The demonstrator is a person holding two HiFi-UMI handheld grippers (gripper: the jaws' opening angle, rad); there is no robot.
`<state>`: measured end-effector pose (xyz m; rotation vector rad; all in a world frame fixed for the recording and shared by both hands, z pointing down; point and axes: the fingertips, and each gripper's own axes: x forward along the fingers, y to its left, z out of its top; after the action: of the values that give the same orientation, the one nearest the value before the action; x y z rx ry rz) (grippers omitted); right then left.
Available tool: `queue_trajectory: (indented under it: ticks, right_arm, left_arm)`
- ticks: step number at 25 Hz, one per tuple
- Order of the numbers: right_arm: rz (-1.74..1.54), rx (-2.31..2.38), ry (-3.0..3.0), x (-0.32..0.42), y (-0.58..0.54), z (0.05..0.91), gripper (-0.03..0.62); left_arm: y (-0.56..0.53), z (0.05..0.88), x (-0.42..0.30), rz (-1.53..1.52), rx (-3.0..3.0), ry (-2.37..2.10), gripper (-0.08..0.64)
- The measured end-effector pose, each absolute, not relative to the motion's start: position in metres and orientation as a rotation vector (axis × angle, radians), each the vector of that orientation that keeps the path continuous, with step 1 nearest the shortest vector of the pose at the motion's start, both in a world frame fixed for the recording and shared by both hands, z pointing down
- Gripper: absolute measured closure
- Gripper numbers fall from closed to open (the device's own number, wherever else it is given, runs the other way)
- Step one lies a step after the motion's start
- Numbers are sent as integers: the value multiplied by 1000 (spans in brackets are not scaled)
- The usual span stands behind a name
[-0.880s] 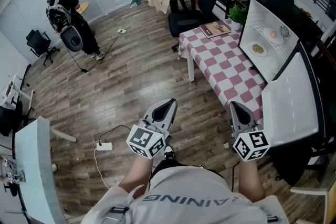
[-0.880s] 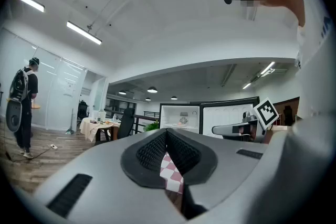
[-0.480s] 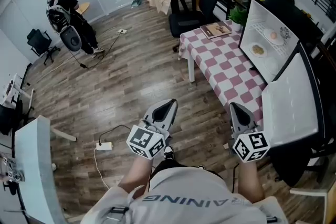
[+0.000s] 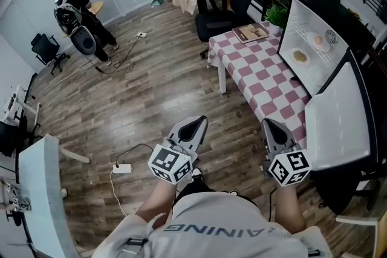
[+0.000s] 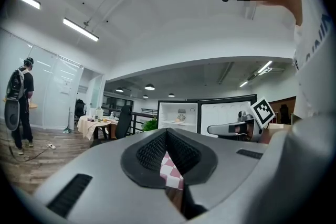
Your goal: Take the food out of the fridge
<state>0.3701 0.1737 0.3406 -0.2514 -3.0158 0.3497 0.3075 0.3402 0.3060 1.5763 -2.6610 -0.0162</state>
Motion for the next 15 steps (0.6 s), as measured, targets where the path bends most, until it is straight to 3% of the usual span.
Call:
queue_trajectory:
  ticks: [15]
  right_arm:
    - [360, -248, -3008, 250, 226, 341, 574]
  left_arm:
    - [383, 310, 176, -71, 1657, -2628, 552]
